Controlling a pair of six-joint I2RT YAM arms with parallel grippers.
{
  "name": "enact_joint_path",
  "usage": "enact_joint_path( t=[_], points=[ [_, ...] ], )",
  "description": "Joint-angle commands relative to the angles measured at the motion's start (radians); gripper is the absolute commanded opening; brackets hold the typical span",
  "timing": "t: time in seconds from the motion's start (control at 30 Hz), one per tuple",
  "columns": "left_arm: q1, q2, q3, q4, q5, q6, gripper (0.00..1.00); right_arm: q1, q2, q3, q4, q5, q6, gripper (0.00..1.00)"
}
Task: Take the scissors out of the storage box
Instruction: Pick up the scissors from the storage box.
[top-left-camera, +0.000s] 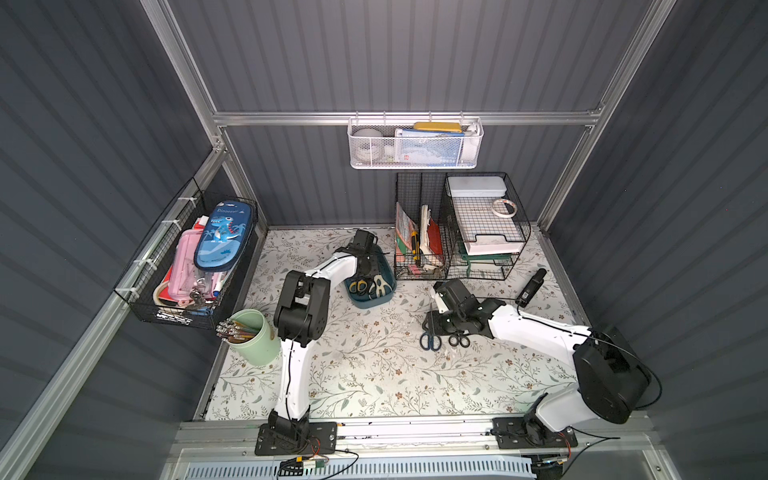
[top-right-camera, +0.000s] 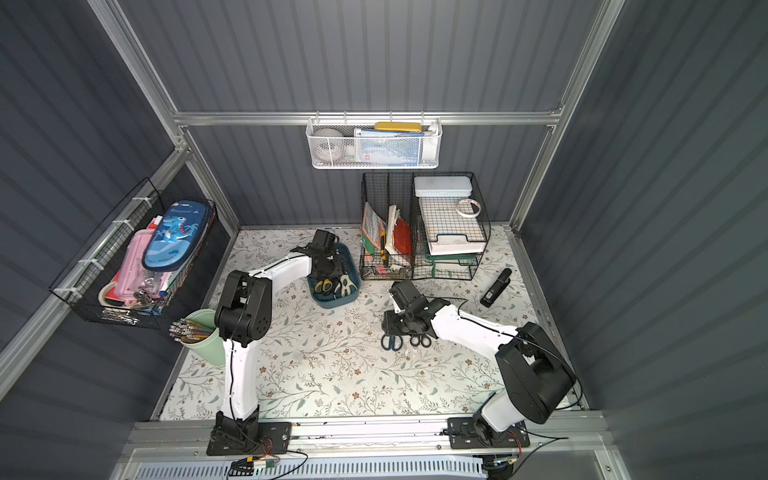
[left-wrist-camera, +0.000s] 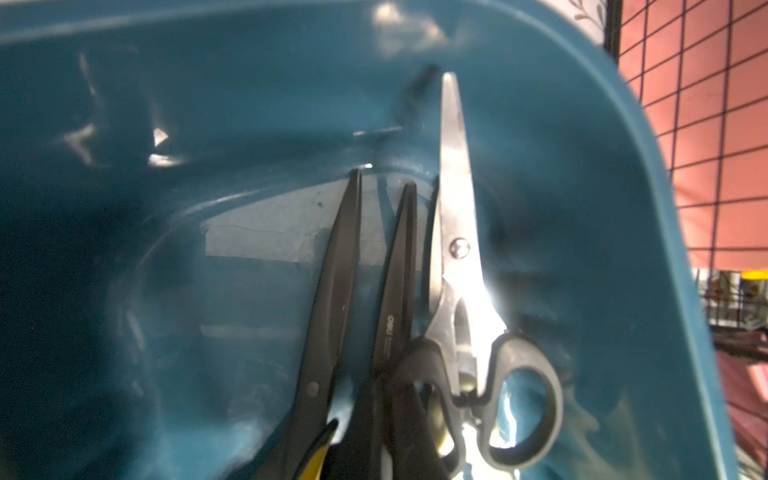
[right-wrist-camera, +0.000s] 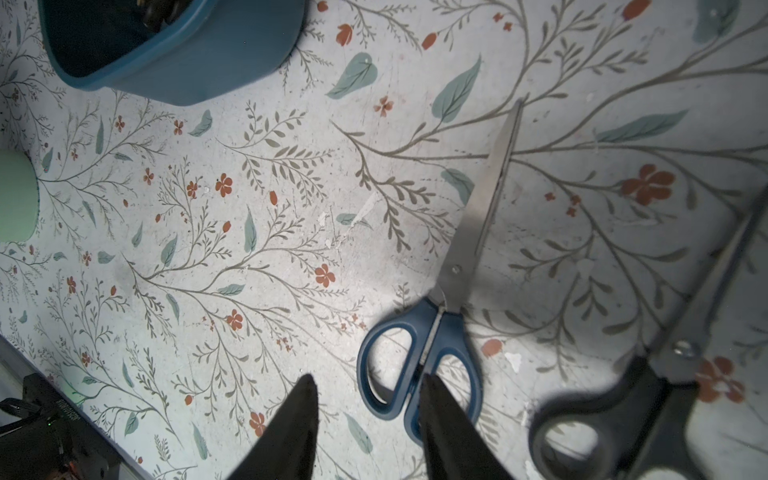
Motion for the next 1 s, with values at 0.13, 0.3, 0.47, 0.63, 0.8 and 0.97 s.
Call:
enact_joint_path(
  t=[0.13, 0.3, 0.47, 0.63, 0.8, 0.97],
  points=[
    [0.009, -0.093, -0.003, -0.063, -0.026, 0.039, 0.0, 0.006, 0.012, 0.064, -0.017, -0.007, -0.015, 0.43],
    [0.009, -0.154, -0.027, -0.058, -0.029, 0.074, 0.0, 0.006, 0.009, 0.092, -0.013, -0.005, -0.023, 0.44],
    [0.0, -0.253, -0.09, -0.077, 0.038, 0.125, 0.0, 0.006, 0.033, 0.186, -0.004, 0.004, -0.069, 0.47],
    [-0.02, -0.393, -0.197, -0.096, 0.088, 0.147, 0.0, 0.007, 0.092, 0.314, 0.018, -0.001, -0.109, 0.49],
    [-0.046, -0.509, -0.293, -0.11, 0.124, 0.16, 0.0, 0.004, 0.187, 0.448, 0.042, -0.032, -0.114, 0.49],
    [-0.071, -0.571, -0.327, -0.122, 0.139, 0.16, 0.0, 0.006, 0.268, 0.54, 0.057, -0.085, -0.094, 0.48]
  ],
)
